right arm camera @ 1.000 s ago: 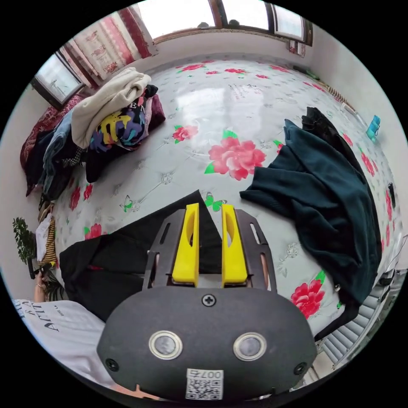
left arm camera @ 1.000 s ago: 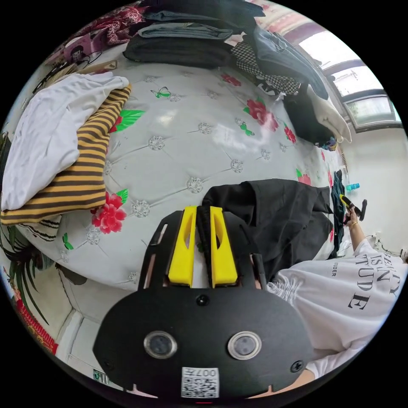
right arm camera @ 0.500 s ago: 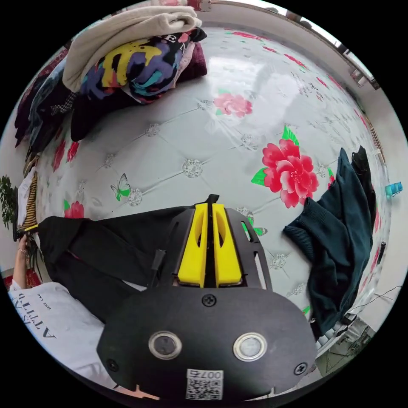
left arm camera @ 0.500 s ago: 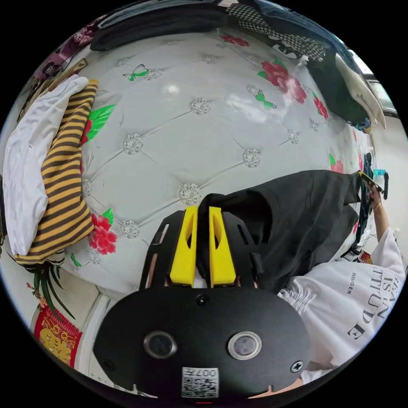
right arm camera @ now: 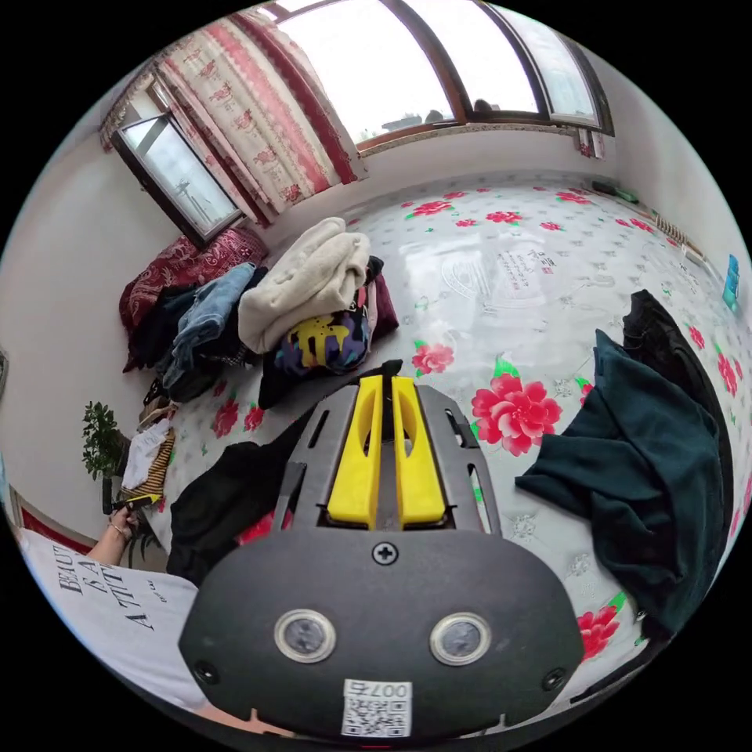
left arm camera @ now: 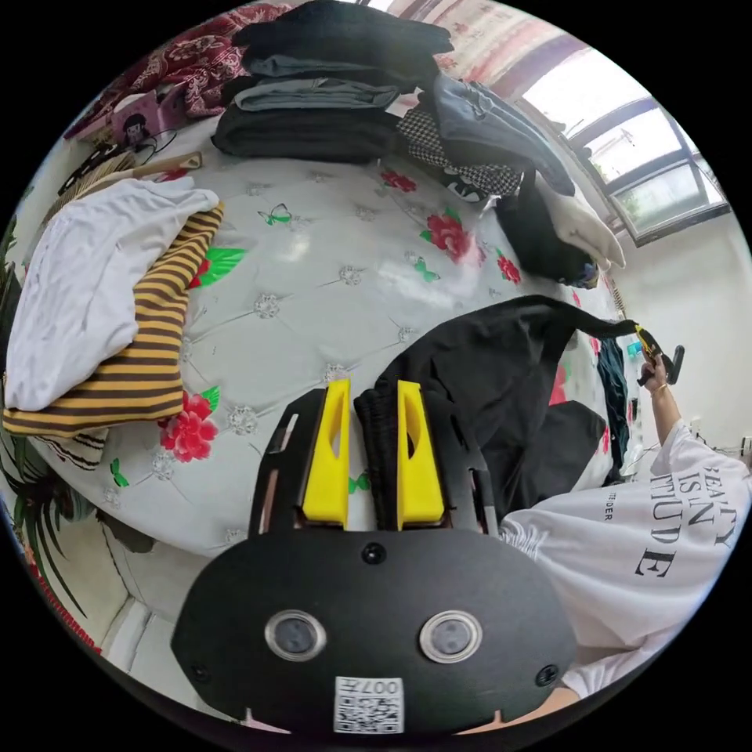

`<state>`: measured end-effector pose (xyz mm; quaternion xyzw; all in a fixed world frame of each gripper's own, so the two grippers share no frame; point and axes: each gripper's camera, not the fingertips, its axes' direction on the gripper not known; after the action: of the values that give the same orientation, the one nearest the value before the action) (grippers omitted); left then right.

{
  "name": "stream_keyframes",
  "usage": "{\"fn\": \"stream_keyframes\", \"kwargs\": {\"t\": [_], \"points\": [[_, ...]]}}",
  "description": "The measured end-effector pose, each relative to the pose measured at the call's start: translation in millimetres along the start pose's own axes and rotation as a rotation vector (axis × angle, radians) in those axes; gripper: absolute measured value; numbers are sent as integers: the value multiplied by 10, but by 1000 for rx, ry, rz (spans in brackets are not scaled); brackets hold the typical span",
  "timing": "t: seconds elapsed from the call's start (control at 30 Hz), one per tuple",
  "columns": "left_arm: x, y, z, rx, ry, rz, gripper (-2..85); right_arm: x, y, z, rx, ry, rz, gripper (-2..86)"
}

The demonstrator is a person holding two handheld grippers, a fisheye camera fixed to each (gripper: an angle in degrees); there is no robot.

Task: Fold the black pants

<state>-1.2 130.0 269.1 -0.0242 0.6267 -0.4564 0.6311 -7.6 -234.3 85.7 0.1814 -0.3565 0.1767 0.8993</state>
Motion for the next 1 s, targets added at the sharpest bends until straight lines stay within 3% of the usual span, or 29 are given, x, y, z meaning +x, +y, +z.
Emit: {"fn": "stream_keyframes", "kwargs": {"t": [0.23, 0.3, 0.43, 0.7, 0.87, 1.0], "points": [[134, -423, 741, -235, -118, 116, 134, 25, 26, 215, -65, 17, 11, -1], [365, -493, 911, -325, -322, 230, 101, 35, 2, 275, -88, 32, 9, -1], [448, -547, 956, -341, -307, 273, 0, 98, -33, 310, -91, 9, 40, -1], [-485, 13, -94, 15, 92, -65, -9, 370, 107, -579, 158, -247, 70, -1], [-867, 744, -339, 178, 279, -195, -10, 662, 532, -551, 73, -277, 145, -2], [-972, 857, -254, 192, 296, -276, -10, 659, 658, -228, -59, -268, 216, -2]]}}
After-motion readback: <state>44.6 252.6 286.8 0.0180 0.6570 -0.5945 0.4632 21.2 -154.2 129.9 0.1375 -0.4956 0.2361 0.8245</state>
